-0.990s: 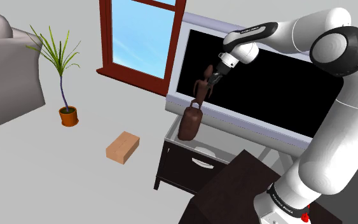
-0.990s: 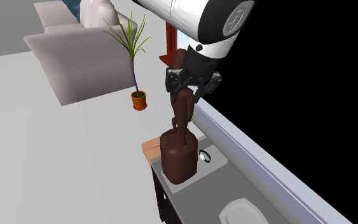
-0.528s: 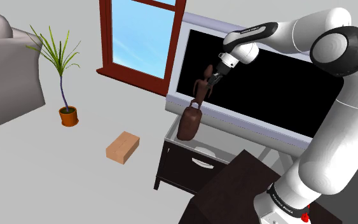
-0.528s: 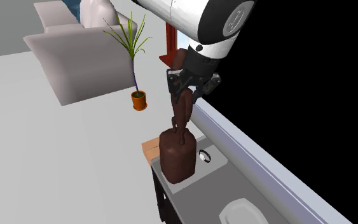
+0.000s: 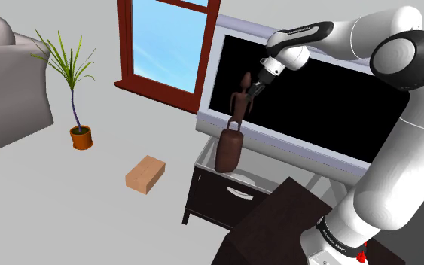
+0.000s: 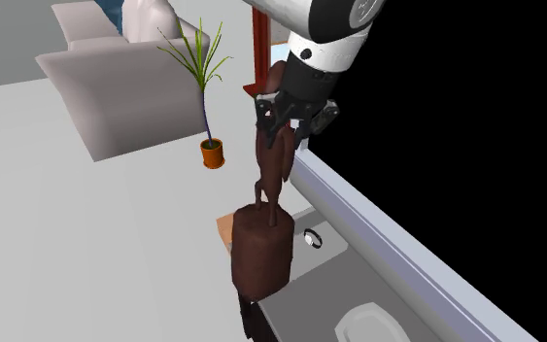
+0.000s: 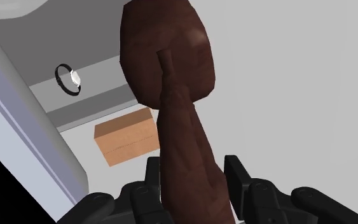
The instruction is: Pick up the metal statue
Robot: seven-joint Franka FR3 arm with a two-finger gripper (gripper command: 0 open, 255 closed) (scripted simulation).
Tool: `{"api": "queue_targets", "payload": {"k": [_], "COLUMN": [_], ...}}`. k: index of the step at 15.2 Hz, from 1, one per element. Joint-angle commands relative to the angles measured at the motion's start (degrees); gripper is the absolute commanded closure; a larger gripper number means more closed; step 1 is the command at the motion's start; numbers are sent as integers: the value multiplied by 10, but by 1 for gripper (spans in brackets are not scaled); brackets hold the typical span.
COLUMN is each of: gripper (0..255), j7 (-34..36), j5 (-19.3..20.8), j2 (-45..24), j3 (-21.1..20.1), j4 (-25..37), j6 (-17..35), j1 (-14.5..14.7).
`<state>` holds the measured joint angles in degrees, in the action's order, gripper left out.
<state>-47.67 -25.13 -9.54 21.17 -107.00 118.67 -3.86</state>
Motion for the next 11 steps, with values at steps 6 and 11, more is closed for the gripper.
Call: {"api": "queue_targets", "payload": {"k": [6,11], "gripper": [255,255], "j7": [23,32], "j5": [15,21], "j2": [16,21], "j3": [3,4], "j4": [37,56], "j6": [-45,-66], "j1": [1,0]}}
